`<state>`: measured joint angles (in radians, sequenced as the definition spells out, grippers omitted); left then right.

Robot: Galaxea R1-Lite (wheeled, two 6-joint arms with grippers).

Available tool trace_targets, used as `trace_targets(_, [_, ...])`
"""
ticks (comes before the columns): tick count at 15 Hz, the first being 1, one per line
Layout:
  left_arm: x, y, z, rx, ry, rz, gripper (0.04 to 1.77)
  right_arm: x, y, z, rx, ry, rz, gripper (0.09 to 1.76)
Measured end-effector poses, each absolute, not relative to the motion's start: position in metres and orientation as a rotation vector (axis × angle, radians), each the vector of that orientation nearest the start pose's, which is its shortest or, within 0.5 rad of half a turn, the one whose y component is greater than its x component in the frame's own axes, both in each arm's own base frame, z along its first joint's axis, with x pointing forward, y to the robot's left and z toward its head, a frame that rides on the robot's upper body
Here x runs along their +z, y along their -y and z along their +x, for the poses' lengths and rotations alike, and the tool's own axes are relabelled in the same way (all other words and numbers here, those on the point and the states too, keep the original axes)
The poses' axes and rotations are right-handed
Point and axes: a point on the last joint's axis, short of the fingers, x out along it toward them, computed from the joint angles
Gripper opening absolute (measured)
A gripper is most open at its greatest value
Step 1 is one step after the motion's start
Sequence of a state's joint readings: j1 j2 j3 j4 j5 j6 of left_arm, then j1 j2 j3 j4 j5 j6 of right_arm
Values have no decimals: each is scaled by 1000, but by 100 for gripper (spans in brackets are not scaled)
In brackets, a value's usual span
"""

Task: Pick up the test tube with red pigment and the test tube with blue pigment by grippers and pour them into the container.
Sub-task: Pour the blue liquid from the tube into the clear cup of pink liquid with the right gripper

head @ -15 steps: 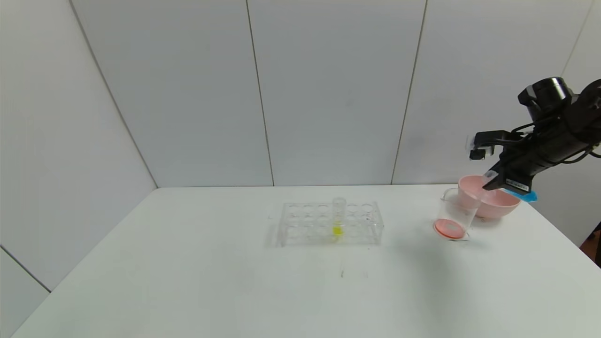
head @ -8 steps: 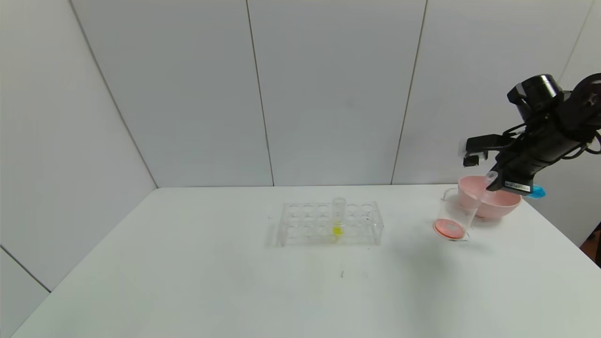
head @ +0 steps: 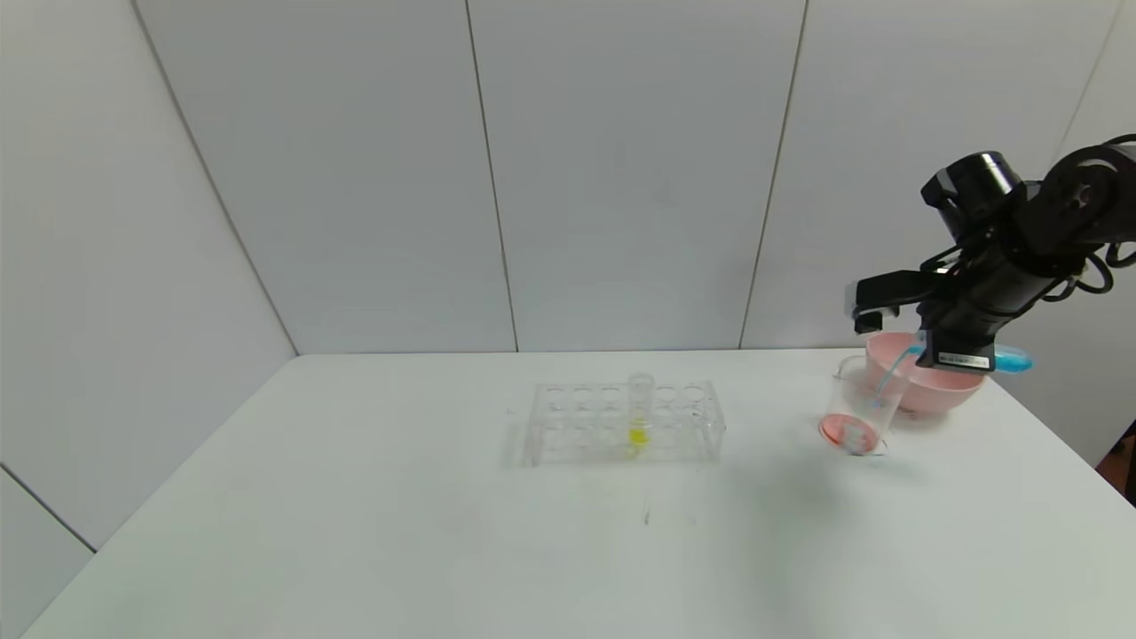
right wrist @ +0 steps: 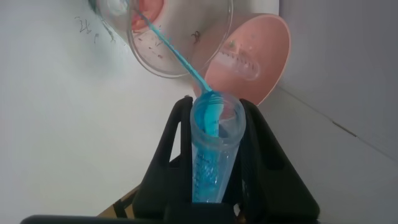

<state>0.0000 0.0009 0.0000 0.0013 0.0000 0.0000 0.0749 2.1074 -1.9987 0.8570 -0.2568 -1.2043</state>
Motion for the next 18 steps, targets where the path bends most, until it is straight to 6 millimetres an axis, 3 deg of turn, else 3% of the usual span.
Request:
trace_targets(6, [75,0,-23,0,-2,0,176,220,-30,399,384,-1012,-1366,51])
trace_targets(18, [75,0,-23,0,-2,0,176,217,-50,393,377,-1123,-1618,51])
